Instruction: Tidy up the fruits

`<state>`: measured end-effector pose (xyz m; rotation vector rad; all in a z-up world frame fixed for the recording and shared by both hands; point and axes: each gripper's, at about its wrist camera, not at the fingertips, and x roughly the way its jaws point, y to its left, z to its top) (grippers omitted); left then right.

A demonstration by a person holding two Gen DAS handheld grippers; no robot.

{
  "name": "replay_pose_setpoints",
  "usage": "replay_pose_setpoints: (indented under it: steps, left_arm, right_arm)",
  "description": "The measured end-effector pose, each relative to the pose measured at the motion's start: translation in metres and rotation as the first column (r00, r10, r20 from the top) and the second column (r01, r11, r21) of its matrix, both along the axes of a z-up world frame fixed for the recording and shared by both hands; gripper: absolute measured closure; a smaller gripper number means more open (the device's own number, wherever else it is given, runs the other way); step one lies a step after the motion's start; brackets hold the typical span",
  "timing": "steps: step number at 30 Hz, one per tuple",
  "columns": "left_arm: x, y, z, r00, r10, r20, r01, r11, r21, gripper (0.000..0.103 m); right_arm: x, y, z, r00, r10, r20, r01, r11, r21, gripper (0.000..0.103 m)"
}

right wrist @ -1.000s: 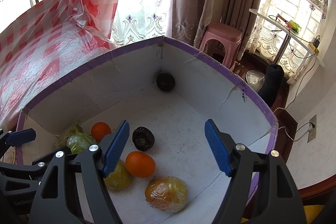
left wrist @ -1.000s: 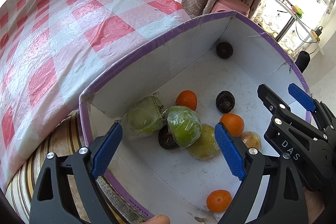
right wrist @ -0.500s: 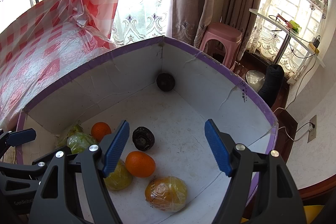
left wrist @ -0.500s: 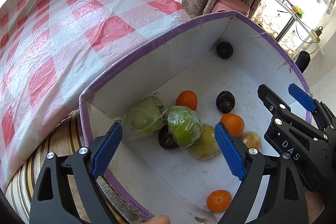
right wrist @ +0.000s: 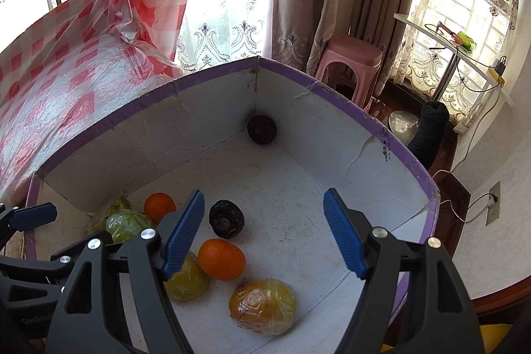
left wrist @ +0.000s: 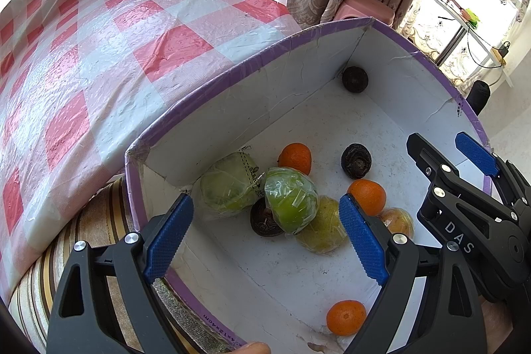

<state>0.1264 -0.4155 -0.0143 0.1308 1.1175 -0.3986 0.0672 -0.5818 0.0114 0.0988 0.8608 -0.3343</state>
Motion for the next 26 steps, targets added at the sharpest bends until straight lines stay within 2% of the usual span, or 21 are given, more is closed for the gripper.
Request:
replay_pose_setpoints:
  steps: [14,18,20,22,23,26]
  left_arm:
    - [-0.001,0.001,0.0,1.0,0.0,0.01,0.0,1.0,0.002,0.016]
    - [-0.003,-0.006,0.0,1.0,-0.012,0.023,0.011,1.0,0.029,0.016]
    - [-0.002,-0.005,0.002,1.0,-0.021,0.012,0.021,1.0,0.014,0.016]
    - [0.0,-0.001,0.01,1.0,-0.026,0.003,0.026,1.0,0.013,0.016]
    - [0.001,0.005,0.019,1.0,-0.017,0.01,0.017,1.0,0.025,0.016]
    - [0.005,0.049,0.063,1.0,0.026,0.012,-0.026,1.0,-0.013,0.016]
  right_arm:
    - [0.0,0.0,-0.001,1.0,0.001,-0.001,-0.001,1.0,0.003,0.029]
    - [0.001,0.0,-0.001,1.0,0.001,-0.001,-0.001,1.0,0.004,0.029]
    - [0.0,0.0,-0.001,1.0,-0.003,-0.003,0.003,1.0,0.005,0.029]
    - [0.0,-0.001,-0.001,1.0,0.001,-0.006,-0.001,1.0,0.011,0.028]
    - [-0.001,-0.002,0.0,1.0,-0.005,-0.002,0.005,1.0,0.019,0.025]
    - [-0.005,-0.004,0.011,1.0,-0.027,0.014,0.027,1.0,0.01,0.021]
